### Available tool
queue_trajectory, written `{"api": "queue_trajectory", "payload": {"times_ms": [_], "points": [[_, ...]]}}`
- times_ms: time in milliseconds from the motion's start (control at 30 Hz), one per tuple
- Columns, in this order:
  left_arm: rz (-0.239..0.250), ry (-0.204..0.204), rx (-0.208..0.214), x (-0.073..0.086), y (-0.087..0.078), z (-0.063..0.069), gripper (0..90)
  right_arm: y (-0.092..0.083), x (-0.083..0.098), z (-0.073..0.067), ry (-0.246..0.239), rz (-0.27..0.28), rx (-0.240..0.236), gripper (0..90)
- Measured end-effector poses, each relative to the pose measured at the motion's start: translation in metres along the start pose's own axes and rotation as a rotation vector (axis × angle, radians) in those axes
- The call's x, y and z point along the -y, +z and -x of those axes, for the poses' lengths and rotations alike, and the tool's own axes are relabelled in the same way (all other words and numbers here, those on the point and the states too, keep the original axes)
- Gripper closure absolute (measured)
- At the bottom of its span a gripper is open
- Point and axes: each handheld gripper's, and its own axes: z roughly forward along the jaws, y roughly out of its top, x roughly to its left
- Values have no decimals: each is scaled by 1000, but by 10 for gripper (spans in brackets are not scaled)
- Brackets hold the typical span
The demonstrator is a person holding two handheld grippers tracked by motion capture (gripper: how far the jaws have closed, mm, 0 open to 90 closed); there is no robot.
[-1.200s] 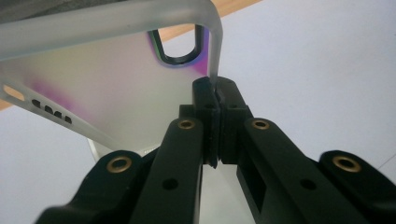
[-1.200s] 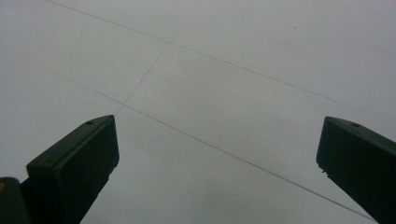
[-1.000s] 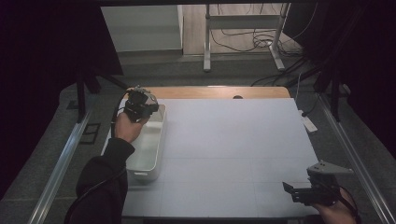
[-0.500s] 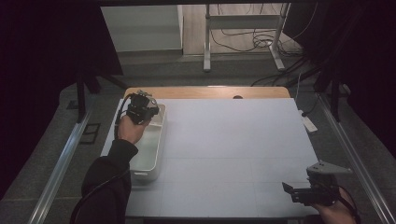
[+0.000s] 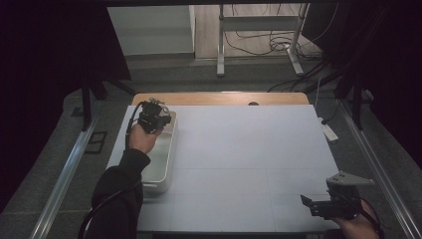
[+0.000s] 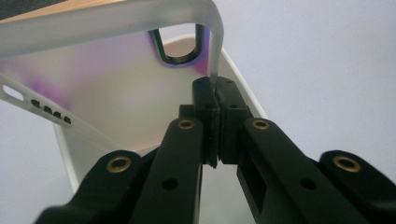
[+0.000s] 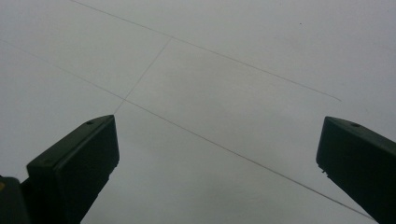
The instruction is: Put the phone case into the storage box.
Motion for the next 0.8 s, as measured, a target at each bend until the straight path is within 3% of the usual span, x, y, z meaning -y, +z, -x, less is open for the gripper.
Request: {"api": "queue_trajectory", "payload": {"times_ms": [467,800], "points": [[7,-21,20,-5,10,1,836,0,0,0,-3,-4,-2,0],[41,-47,51,-5,5,-4,792,0,0,0,-4,-4,-2,0]]}}
